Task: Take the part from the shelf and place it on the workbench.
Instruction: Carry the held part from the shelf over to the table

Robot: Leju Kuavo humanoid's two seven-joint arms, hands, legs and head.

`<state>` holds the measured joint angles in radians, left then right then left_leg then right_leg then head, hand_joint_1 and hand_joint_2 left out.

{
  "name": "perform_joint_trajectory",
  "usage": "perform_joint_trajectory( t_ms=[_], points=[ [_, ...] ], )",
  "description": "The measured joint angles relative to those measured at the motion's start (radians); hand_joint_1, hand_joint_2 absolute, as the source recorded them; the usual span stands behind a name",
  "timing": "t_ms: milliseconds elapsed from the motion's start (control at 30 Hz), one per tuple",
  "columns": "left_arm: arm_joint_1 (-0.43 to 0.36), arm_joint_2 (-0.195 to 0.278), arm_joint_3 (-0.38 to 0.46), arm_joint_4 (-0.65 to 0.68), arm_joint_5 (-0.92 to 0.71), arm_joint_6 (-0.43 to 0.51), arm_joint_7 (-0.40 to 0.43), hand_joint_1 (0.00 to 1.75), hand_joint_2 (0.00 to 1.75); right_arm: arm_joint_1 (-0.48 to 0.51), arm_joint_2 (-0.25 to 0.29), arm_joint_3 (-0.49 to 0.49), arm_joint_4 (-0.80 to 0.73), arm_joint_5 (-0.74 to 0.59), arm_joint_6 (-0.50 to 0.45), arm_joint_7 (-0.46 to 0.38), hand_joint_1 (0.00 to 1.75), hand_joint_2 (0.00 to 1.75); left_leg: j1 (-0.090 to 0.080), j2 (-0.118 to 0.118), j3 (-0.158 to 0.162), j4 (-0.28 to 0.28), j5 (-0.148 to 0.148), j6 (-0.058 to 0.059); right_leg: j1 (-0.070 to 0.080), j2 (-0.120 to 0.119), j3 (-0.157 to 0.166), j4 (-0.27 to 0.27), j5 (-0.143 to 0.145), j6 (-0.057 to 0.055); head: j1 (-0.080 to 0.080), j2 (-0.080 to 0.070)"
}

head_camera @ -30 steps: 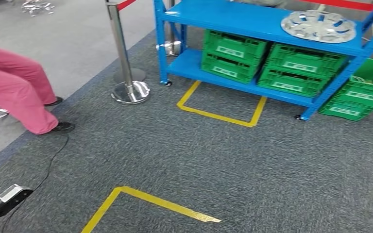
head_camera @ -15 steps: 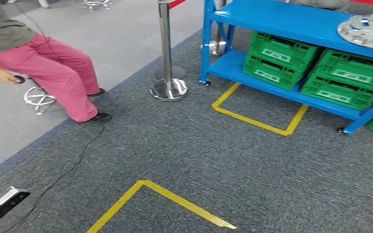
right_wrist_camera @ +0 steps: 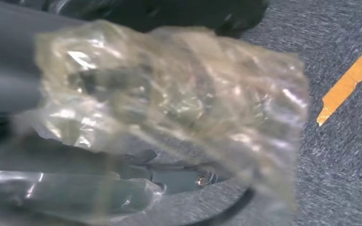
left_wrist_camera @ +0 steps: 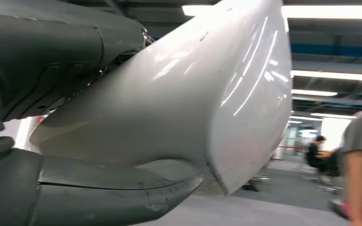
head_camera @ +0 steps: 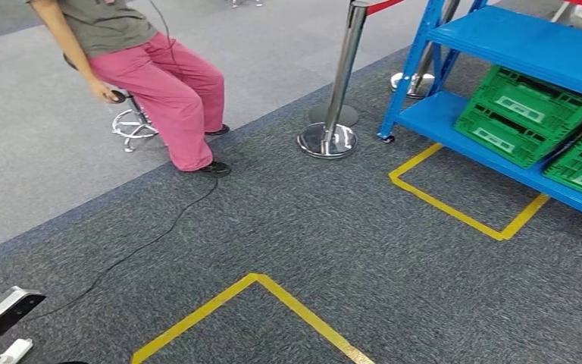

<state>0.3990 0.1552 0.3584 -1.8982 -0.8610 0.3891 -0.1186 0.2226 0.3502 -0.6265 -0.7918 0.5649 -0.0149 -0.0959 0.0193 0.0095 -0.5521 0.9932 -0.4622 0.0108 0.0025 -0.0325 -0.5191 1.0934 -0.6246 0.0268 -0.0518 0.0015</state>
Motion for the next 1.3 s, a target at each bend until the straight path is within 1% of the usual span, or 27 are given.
perform_joint_trajectory(
  t_ms=[67,100,133,200,267,300,333,400,467,533,600,633,667,700,767,800,833,900,933,967,1033,1100,1133,1167,1200,1267,1300],
  points=[
    [-0.001,-0.001,0.000,0.000,0.000,0.000,-0.001,1.75,1.75,0.001,0.000,-0.001,0.001,0.000,0.000,0.000,0.00,0.00,0.000,-0.025,-0.005,0.000,0.002,0.003,-0.003,0.028,-0.073,0.143,-0.055,0.003,0.001,0.000],
    [-0.001,-0.001,0.000,0.000,0.000,0.000,-0.001,1.75,1.75,0.001,0.000,-0.002,0.002,0.000,0.000,0.000,0.00,0.00,-0.001,-0.038,-0.006,0.000,0.002,0.003,-0.003,0.030,-0.097,0.183,-0.058,0.003,0.001,0.000],
    [-0.001,-0.002,0.000,0.000,0.000,0.000,-0.001,1.75,1.75,0.001,0.000,-0.002,0.003,0.000,0.000,0.000,0.00,0.00,-0.001,-0.053,-0.006,0.001,0.002,0.003,-0.003,0.032,-0.103,0.183,-0.040,0.002,0.001,0.000],
    [-0.001,-0.002,0.000,0.000,0.000,0.000,-0.001,1.75,1.75,0.001,0.000,-0.002,0.004,0.000,0.000,0.000,0.00,0.00,0.000,-0.081,-0.002,0.001,0.002,0.000,-0.006,0.052,-0.060,0.070,0.041,-0.001,0.001,0.000],
    [-0.002,-0.002,0.000,0.000,0.000,0.000,-0.001,1.75,1.75,0.001,0.000,-0.003,0.004,0.000,0.000,0.000,0.00,0.00,-0.002,-0.109,-0.004,0.003,0.003,-0.008,-0.011,0.100,-0.008,-0.057,0.095,-0.006,0.001,0.000],
    [-0.002,-0.002,0.000,0.000,0.000,0.000,-0.001,1.75,1.75,0.001,0.000,-0.003,0.004,0.000,0.000,0.000,0.00,0.00,-0.002,-0.122,-0.008,0.004,0.005,-0.015,-0.012,0.117,0.005,-0.090,0.101,-0.009,0.000,0.000],
    [-0.001,-0.002,0.000,0.000,0.000,0.000,-0.001,1.75,1.75,0.000,0.000,-0.003,0.004,0.000,0.000,0.000,0.00,0.00,-0.001,-0.134,-0.013,0.004,0.008,-0.023,-0.012,0.120,0.011,-0.099,0.097,-0.011,0.000,0.000],
    [0.002,-0.001,0.001,0.000,0.000,0.000,-0.001,1.75,1.75,-0.001,0.000,-0.004,0.004,0.000,0.000,0.000,0.00,0.00,0.004,-0.148,-0.022,0.004,0.013,-0.037,-0.011,0.095,0.017,-0.105,0.100,-0.022,0.000,0.000],
    [0.003,0.000,0.002,0.000,0.000,0.001,-0.001,1.75,1.75,-0.002,0.001,-0.005,0.004,0.000,0.000,-0.001,0.00,0.00,0.002,-0.104,-0.043,0.044,-0.015,-0.045,-0.012,0.066,0.021,-0.112,0.107,-0.035,-0.005,0.000],
    [-0.001,0.000,0.001,0.000,0.001,0.001,-0.002,1.75,1.75,-0.001,0.002,-0.006,0.004,0.002,0.000,-0.002,0.00,0.00,0.000,-0.040,-0.096,0.160,-0.082,-0.049,-0.008,0.034,0.021,-0.116,0.108,-0.042,-0.010,0.000],
    [-0.002,0.000,0.000,0.001,0.001,0.001,-0.002,1.75,1.75,-0.001,0.002,-0.008,0.005,0.004,0.000,-0.005,0.00,0.00,0.001,-0.020,-0.143,0.272,-0.126,-0.052,-0.003,0.002,0.016,-0.115,0.105,-0.045,-0.011,0.000],
    [-0.001,0.000,0.000,0.001,0.001,0.001,-0.003,1.75,1.75,-0.001,0.002,-0.009,0.005,0.005,0.000,-0.006,0.00,0.00,0.002,-0.017,-0.144,0.283,-0.122,-0.052,0.000,-0.014,0.014,-0.115,0.103,-0.046,-0.011,0.000],
    [-0.001,0.000,0.000,0.001,0.001,0.001,-0.003,1.75,1.75,-0.001,0.002,-0.010,0.005,0.006,0.000,-0.006,0.00,0.00,0.001,-0.013,-0.124,0.253,-0.101,-0.051,0.002,-0.029,0.013,-0.115,0.100,-0.046,-0.011,0.000],
    [0.000,0.000,0.000,0.001,0.001,0.001,-0.003,1.75,1.75,-0.002,0.002,-0.010,0.005,0.006,0.001,-0.007,0.00,0.00,0.000,-0.001,-0.086,0.191,-0.071,-0.047,0.003,-0.043,0.015,-0.115,0.097,-0.046,-0.011,0.000],
    [-0.002,0.000,0.001,0.001,0.001,0.001,-0.003,1.75,1.75,-0.002,0.002,-0.011,0.005,0.007,0.001,-0.008,0.00,0.00,-0.008,0.049,-0.009,0.058,-0.032,-0.035,0.009,-0.065,0.026,-0.114,0.091,-0.040,-0.010,0.000],
    [-0.002,0.000,0.001,0.001,0.001,0.002,-0.003,1.75,1.75,-0.003,0.001,-0.011,0.005,0.007,0.002,-0.008,0.00,0.00,-0.012,0.065,0.012,0.021,-0.025,-0.028,0.012,-0.075,0.032,-0.113,0.089,-0.037,-0.009,0.000],
    [-0.002,0.000,0.001,0.001,0.001,0.002,-0.003,1.75,1.75,-0.004,0.001,-0.011,0.006,0.008,0.002,-0.008,0.00,0.00,-0.016,0.070,0.018,0.007,-0.025,-0.022,0.013,-0.085,0.037,-0.113,0.087,-0.033,-0.007,0.000],
    [0.000,0.000,0.003,0.001,0.001,0.002,-0.004,1.75,1.75,-0.006,0.001,-0.011,0.006,0.009,0.002,-0.009,0.00,0.00,-0.015,0.044,0.015,0.002,-0.019,-0.012,0.013,-0.102,0.040,-0.113,0.082,-0.025,-0.005,0.000],
    [0.001,0.000,0.004,0.001,0.001,0.002,-0.005,1.75,1.75,-0.007,0.001,-0.012,0.006,0.011,0.002,-0.010,0.00,0.00,-0.014,0.033,0.014,-0.003,-0.016,-0.007,0.012,-0.090,0.038,-0.106,0.074,-0.020,-0.004,0.000],
    [0.001,-0.001,0.004,0.001,0.001,0.002,-0.006,1.75,1.75,-0.007,0.000,-0.012,0.006,0.013,0.002,-0.011,0.00,0.00,-0.011,0.021,0.014,-0.007,-0.012,-0.001,0.009,-0.065,0.027,-0.082,0.056,-0.014,-0.002,0.000],
    [-0.001,-0.002,0.003,0.001,0.001,0.002,-0.010,1.75,1.75,-0.007,0.000,-0.014,0.008,0.018,0.002,-0.014,0.00,0.00,-0.008,-0.001,0.011,-0.011,-0.007,0.007,0.004,0.002,-0.029,0.035,-0.005,-0.006,0.001,0.000],
    [-0.002,-0.003,0.002,0.001,0.000,0.000,-0.013,1.75,1.75,-0.007,-0.001,-0.017,0.012,0.022,0.003,-0.015,0.00,0.00,-0.008,-0.028,0.007,-0.010,-0.005,0.010,0.000,0.028,-0.099,0.168,-0.051,-0.002,0.001,0.000],
    [-0.001,-0.004,0.002,0.001,0.000,0.000,-0.013,1.75,1.75,-0.007,-0.001,-0.019,0.013,0.025,0.003,-0.016,0.00,0.00,-0.008,-0.042,0.007,-0.010,-0.004,0.010,-0.002,0.031,-0.115,0.192,-0.045,-0.001,0.001,0.000],
    [-0.001,-0.005,0.002,0.001,0.000,0.000,-0.014,1.75,1.75,-0.008,-0.001,-0.020,0.014,0.027,0.003,-0.017,0.00,0.00,-0.007,-0.056,0.008,-0.009,-0.004,0.009,-0.005,0.033,-0.112,0.173,-0.019,0.001,0.001,0.000],
    [-0.001,-0.006,0.002,0.001,0.000,-0.001,-0.015,1.75,1.75,-0.008,-0.001,-0.022,0.015,0.030,0.003,-0.018,0.00,0.00,-0.007,-0.071,0.009,-0.008,-0.005,0.008,-0.009,0.041,-0.091,0.118,0.023,0.002,0.001,0.000],
    [-0.003,-0.008,0.002,0.001,0.000,-0.001,-0.016,1.75,1.75,-0.008,-0.001,-0.026,0.018,0.035,0.004,-0.020,0.00,0.00,-0.006,-0.098,0.009,-0.002,-0.008,-0.001,-0.020,0.091,-0.034,-0.020,0.091,0.004,0.001,0.000],
    [-0.003,-0.008,0.002,0.001,0.000,-0.001,-0.016,1.75,1.75,-0.009,-0.001,-0.028,0.020,0.037,0.005,-0.022,0.00,0.00,-0.006,-0.110,0.005,0.001,-0.009,-0.008,-0.023,0.114,-0.014,-0.065,0.105,0.004,0.001,0.000]
  ],
)
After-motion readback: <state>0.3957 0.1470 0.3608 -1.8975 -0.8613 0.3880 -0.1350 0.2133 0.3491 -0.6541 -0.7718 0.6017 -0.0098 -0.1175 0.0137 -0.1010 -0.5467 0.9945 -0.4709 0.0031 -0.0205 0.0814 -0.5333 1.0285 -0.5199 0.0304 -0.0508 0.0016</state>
